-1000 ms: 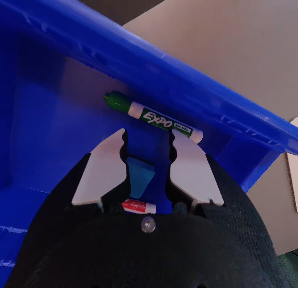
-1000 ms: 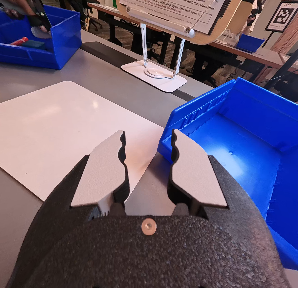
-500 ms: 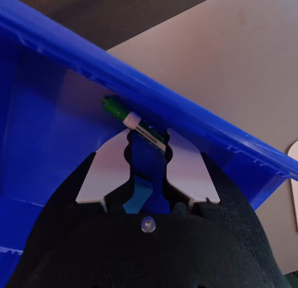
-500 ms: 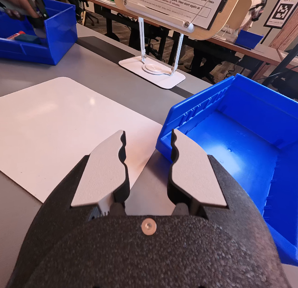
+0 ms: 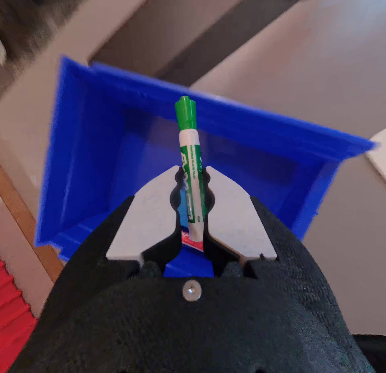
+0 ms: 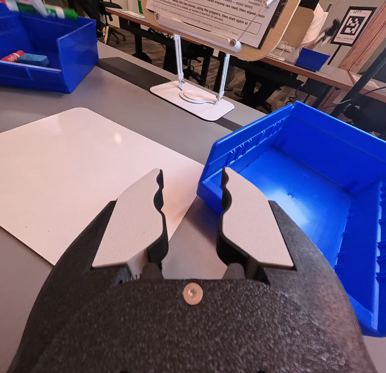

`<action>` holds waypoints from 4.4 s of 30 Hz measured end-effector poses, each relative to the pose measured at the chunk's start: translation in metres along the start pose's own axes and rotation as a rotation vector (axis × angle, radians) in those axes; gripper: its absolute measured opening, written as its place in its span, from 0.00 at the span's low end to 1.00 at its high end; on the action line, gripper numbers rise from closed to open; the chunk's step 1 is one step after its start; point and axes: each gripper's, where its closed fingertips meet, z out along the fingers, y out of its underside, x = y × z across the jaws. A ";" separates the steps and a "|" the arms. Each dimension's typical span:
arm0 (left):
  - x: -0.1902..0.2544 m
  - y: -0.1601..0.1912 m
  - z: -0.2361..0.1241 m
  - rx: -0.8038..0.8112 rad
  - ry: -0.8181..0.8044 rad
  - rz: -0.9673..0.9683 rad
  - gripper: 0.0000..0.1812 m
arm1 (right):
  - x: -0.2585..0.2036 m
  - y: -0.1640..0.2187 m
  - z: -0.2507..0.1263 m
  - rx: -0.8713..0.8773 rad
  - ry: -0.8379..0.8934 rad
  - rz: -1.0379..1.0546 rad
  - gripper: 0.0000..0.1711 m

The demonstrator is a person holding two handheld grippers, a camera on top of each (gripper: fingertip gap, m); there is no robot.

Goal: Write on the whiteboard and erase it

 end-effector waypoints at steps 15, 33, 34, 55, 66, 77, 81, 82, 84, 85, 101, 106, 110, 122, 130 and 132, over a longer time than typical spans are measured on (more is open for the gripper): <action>0.331 -0.020 -0.123 0.679 1.099 0.097 0.10 | -0.093 -0.035 0.007 0.143 -0.376 0.030 0.32; 0.407 -0.008 -0.100 0.789 1.198 0.168 0.10 | -0.166 -0.085 0.016 0.205 -0.774 0.374 0.13; 0.409 -0.006 -0.099 0.787 1.202 0.179 0.10 | -0.166 -0.083 0.016 0.203 -0.773 0.364 0.13; 0.354 -0.010 -0.065 0.802 0.824 0.310 0.14 | -0.126 -0.030 0.023 -0.140 -0.528 -0.093 0.12; 0.347 -0.011 -0.062 0.801 0.805 0.303 0.14 | -0.132 -0.032 0.033 -0.179 -0.557 -0.138 0.13; 0.325 -0.022 -0.078 0.855 0.754 0.296 0.14 | -0.135 -0.039 0.031 -0.117 -0.569 -0.121 0.21; 0.246 -0.039 -0.108 0.882 0.479 0.306 0.16 | -0.125 -0.056 0.020 -0.048 -0.536 -0.127 0.28; 0.218 -0.040 -0.115 0.846 0.428 0.274 0.17 | -0.121 -0.062 0.016 -0.024 -0.527 -0.113 0.30; 0.161 -0.035 -0.118 0.728 0.310 0.215 0.19 | -0.113 -0.072 0.009 0.017 -0.518 -0.069 0.33; 0.133 -0.030 -0.113 0.654 0.236 0.208 0.19 | -0.109 -0.076 0.007 0.034 -0.511 -0.053 0.33; -0.004 0.114 0.047 -0.491 0.158 0.182 0.37 | -0.096 -0.060 -0.005 0.027 -0.455 -0.042 0.32; -0.002 0.096 0.040 -0.425 0.053 0.277 0.28 | -0.097 -0.059 -0.004 0.037 -0.448 -0.044 0.31; 0.030 0.053 0.000 -0.168 -0.021 0.374 0.28 | -0.095 -0.061 -0.004 0.067 -0.432 -0.044 0.30; 0.228 -0.016 -0.036 0.218 0.152 0.690 0.28 | -0.103 -0.076 -0.007 0.143 -0.412 -0.089 0.29; 0.303 -0.039 -0.007 0.326 0.424 0.634 0.35 | -0.085 -0.073 -0.011 0.151 -0.366 -0.051 0.29; 0.304 -0.034 -0.004 0.321 0.432 0.628 0.35 | -0.080 -0.071 -0.008 0.141 -0.364 -0.044 0.29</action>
